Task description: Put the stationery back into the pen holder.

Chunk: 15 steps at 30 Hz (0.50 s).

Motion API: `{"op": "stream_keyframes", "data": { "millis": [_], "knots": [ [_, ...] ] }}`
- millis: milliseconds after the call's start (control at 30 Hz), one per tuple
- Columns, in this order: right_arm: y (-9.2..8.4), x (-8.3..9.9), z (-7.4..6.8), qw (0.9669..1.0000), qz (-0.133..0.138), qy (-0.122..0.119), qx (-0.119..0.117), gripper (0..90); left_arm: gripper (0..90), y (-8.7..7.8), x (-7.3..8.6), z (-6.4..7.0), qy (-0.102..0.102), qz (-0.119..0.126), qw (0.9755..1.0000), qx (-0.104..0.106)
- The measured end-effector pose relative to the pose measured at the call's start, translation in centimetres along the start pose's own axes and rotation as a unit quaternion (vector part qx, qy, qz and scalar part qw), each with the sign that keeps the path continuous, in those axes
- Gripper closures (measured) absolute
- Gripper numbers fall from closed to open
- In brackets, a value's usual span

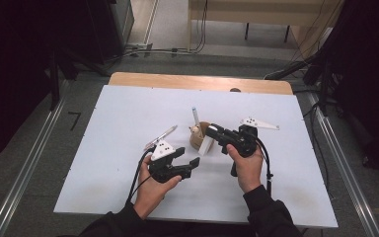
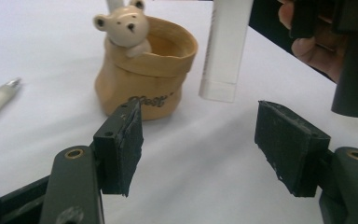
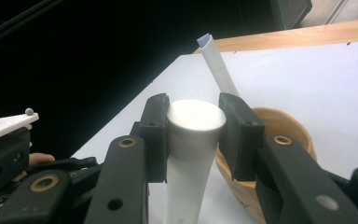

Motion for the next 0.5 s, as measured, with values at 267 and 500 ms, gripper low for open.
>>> {"op": "stream_keyframes", "data": {
  "millis": [267,500],
  "knots": [
    [0.0,-1.2,0.5,0.9999,0.015,0.003,0.004,62.5,32.6,-0.4,-0.1,-1.1,-0.006,0.000,0.9999,-0.010],
    [0.2,-2.4,1.1,0.9995,0.030,0.007,0.009,62.5,30.9,-0.7,-0.2,-2.1,-0.011,0.003,0.9997,-0.024]
  ]
}}
Point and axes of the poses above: each handheld gripper's, and its own axes: y roughly forward along the jaws, x roughly out of its underside, z roughly to its right, the point moved 6 cm from there along y, roughly forward along the jaws, and after that the axes turned 1 degree about z, right-handed, at the moved point
